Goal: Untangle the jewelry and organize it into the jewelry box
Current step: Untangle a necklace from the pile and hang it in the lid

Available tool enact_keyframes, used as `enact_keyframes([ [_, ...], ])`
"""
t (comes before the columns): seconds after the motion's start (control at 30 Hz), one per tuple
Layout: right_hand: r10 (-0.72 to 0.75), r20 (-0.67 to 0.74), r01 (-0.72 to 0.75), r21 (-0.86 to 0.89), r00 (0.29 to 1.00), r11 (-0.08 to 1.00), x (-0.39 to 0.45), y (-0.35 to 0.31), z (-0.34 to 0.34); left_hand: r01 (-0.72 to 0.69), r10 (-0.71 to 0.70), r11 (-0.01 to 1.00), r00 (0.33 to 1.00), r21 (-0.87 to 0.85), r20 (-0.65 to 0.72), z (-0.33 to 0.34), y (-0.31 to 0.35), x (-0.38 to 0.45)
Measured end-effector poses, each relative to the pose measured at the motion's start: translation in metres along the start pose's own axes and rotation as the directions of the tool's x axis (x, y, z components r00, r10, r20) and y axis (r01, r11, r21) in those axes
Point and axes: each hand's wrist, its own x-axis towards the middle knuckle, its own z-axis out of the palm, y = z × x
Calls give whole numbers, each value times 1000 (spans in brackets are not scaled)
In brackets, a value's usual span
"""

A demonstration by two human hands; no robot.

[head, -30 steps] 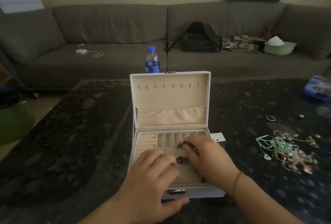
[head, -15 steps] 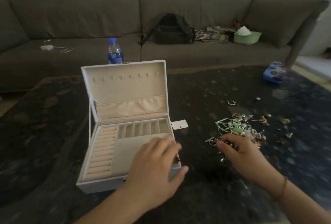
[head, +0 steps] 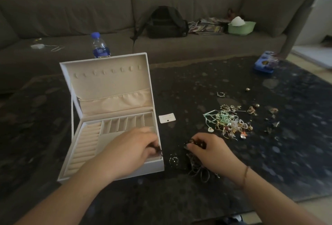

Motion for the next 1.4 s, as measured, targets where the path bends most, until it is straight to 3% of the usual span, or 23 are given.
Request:
enact_keyframes([
  [0.1,-18,-27,18,-17,999,1000,-2,3,-3,-58,60,998,960,15,-273,10,18,1],
  [0.17,-28,-45,28,-2,999,1000,-5,7,-6,-150,140,989,917,4,-373,22,36,2],
  [0.27,-13,-15,15,96,1000,995,-9,15,-16,-268,254,963,913,-1,-320,54,58,5],
  [0.33,-9,31,7,78,999,997,-12,22,-27,-213,205,977,953,-11,-223,74,67,6],
  [0.4,11,45,-10,-30,999,1000,-15,30,-39,-157,162,987,962,40,-219,87,72,7],
  [0.53,-35,-57,13,-352,998,936,-27,42,-52,-140,168,982,958,130,-233,93,83,13],
  [0.6,-93,-41,67,-430,995,901,-35,40,-46,-121,126,992,968,36,-218,94,85,16],
  [0.7,-126,-21,108,-396,992,912,-40,36,-30,-99,87,994,975,-46,-206,102,79,24],
  [0.8,-118,-57,90,-364,991,927,-35,42,-21,-110,43,967,959,-230,-279,105,76,30],
  [0.97,-36,-88,28,-92,995,995,-29,45,-39,-76,-49,917,953,-391,-300,115,72,25],
  [1.07,-2,-71,-4,-91,997,996,-26,46,-48,-88,-41,911,953,-402,-301,119,74,18],
  [1.13,-28,-83,18,-122,996,992,-24,46,-46,-121,-107,843,918,-524,-383,121,78,16],
  [1.2,-66,-13,63,-172,998,983,-25,42,-37,-123,-270,707,864,-697,-426,120,81,17],
  [1.3,-114,46,122,-254,992,960,-23,41,-24,-63,-452,514,828,-855,-333,119,81,27],
  [1.33,-127,35,131,-286,991,949,-22,41,-21,-38,-461,502,834,-864,-304,118,81,31],
  [1.4,-102,44,111,-328,994,938,-22,40,-25,30,-400,590,879,-807,-260,118,80,36],
])
